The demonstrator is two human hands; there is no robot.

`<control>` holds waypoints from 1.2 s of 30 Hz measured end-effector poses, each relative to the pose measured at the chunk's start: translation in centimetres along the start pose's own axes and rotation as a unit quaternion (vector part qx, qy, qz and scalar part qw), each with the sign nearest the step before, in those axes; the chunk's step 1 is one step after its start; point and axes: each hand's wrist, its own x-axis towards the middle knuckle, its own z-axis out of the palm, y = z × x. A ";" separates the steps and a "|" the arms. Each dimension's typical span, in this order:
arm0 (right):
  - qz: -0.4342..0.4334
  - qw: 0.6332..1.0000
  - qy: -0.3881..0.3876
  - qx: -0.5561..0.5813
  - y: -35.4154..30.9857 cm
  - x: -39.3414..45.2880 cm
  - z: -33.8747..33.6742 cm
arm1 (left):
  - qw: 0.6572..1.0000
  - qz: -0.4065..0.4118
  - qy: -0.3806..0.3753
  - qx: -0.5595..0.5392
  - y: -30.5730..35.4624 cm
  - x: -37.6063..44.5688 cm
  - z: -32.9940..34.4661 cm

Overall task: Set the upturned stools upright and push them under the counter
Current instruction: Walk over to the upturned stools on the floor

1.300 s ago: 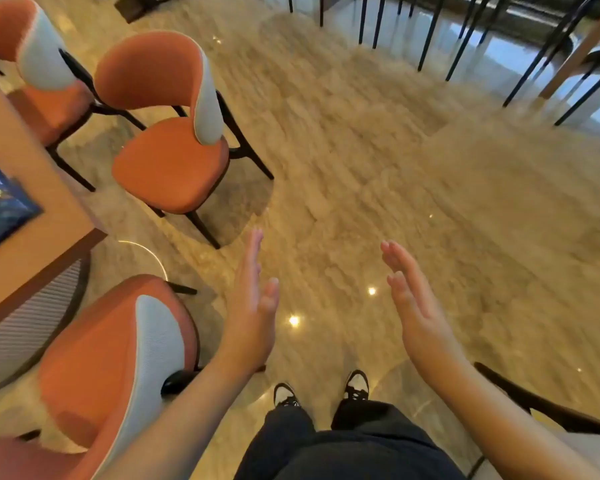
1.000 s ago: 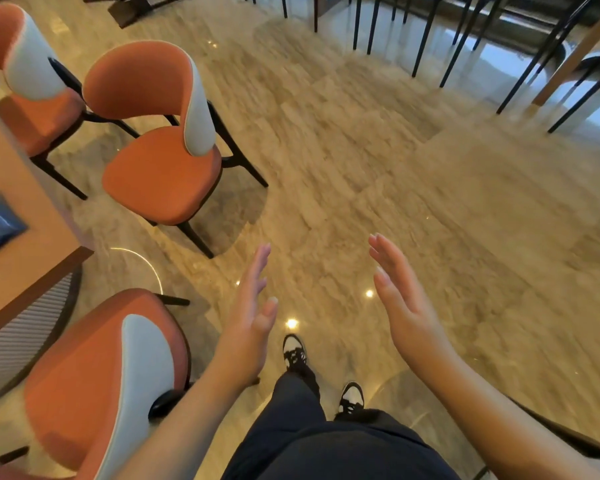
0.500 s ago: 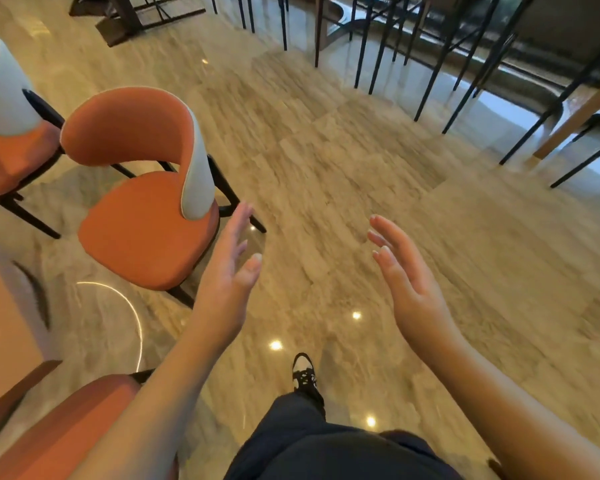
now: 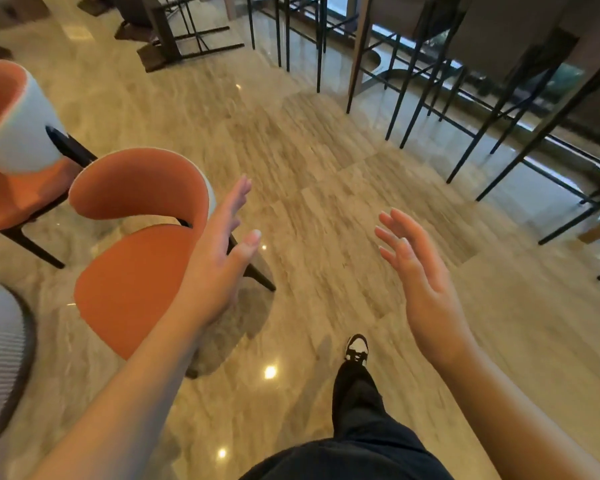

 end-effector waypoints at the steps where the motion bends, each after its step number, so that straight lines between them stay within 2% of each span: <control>1: -0.009 1.000 -0.011 -0.004 0.3 2.3 -0.3 | 1.000 -0.002 0.010 0.005 -0.4 1.9 0.2; 9: -0.026 0.995 -0.097 -0.003 1.2 22.9 -3.4 | 0.996 -0.030 0.083 0.022 -1.6 18.3 2.2; 15: -0.031 0.990 -0.134 -0.001 0.7 35.5 -2.1 | 0.990 -0.043 0.133 0.008 -3.0 27.8 -0.3; 20: -0.037 0.985 -0.167 -0.006 1.5 46.3 2.2 | 0.986 -0.046 0.158 0.024 -6.4 36.1 -5.4; 26: -0.036 0.979 -0.198 -0.006 2.5 60.8 10.7 | 0.984 -0.066 0.165 0.008 -11.4 48.3 -12.4; 36: -0.038 0.979 -0.200 0.007 1.3 81.5 20.6 | 0.983 -0.082 0.165 0.009 -15.5 66.1 -21.9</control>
